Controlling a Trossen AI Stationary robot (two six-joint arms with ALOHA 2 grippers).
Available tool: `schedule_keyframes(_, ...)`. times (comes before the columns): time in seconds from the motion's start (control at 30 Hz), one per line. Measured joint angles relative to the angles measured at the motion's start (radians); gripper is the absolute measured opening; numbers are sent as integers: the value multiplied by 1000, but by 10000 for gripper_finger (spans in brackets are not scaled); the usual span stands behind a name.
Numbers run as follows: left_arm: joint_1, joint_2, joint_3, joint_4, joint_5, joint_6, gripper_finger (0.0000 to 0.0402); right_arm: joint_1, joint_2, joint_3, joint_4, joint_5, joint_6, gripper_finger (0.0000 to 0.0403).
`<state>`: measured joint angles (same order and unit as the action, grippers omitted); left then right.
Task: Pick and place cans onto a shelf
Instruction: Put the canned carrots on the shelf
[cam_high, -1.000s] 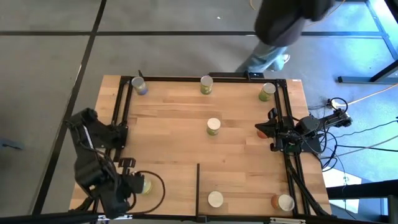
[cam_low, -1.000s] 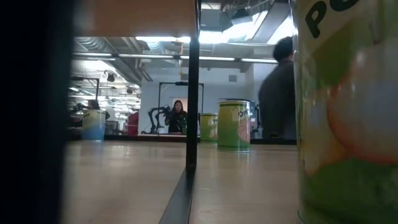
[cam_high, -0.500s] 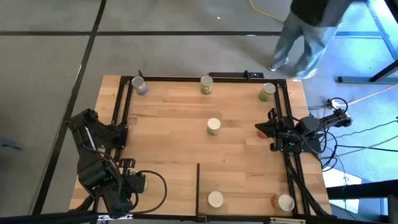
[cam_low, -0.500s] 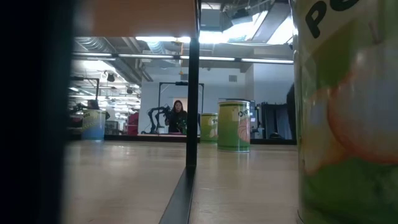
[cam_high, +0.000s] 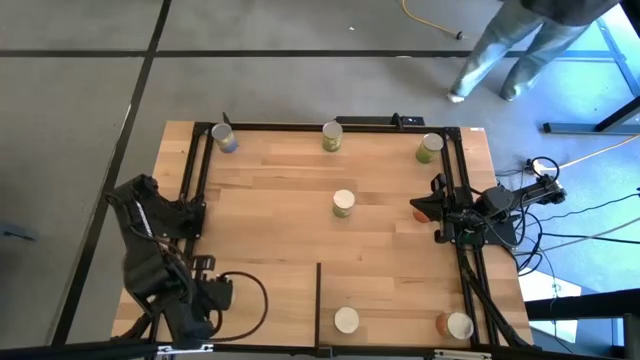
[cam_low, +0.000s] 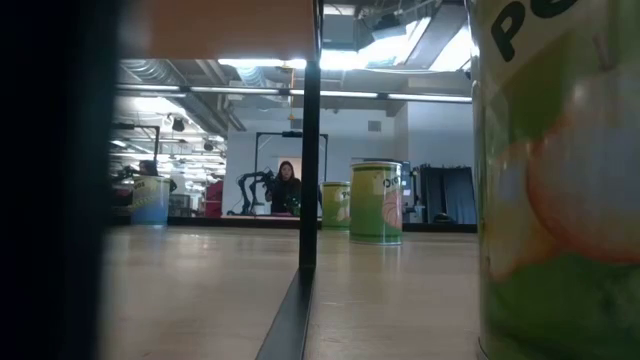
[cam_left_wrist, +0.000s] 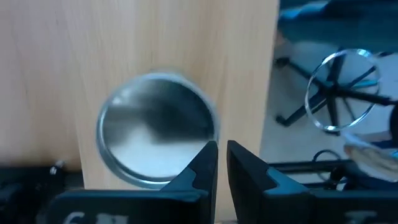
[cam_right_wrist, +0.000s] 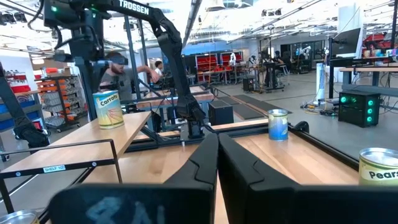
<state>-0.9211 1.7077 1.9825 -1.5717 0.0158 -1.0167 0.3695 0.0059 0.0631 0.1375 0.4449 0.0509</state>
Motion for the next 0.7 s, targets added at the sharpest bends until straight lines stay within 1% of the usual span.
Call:
schedule_keyframes(0.1, 0, -1, 75, 0, -46, 6, 28, 0, 0, 0, 0, 0, 0, 16)
schedule_keyframes(0.23, 12, -3, 171, 2, -183, 71, 28, 0, 0, 0, 0, 0, 0, 16)
schedule_keyframes(0.37, 64, -4, 203, 1, -246, 147, 25, 0, 0, 0, 0, 0, -1, 16)
schedule_keyframes(0.47, 111, -4, 188, 1, -249, 194, 13, 0, 0, 0, 0, 0, -1, 16)
schedule_keyframes(0.53, 150, -4, 168, 1, -219, 210, 4, 0, 0, 0, 0, 0, -1, 16)
schedule_keyframes(0.7, 232, -3, 117, 0, -178, 197, 1, 0, 0, 0, 0, 0, 0, 16)
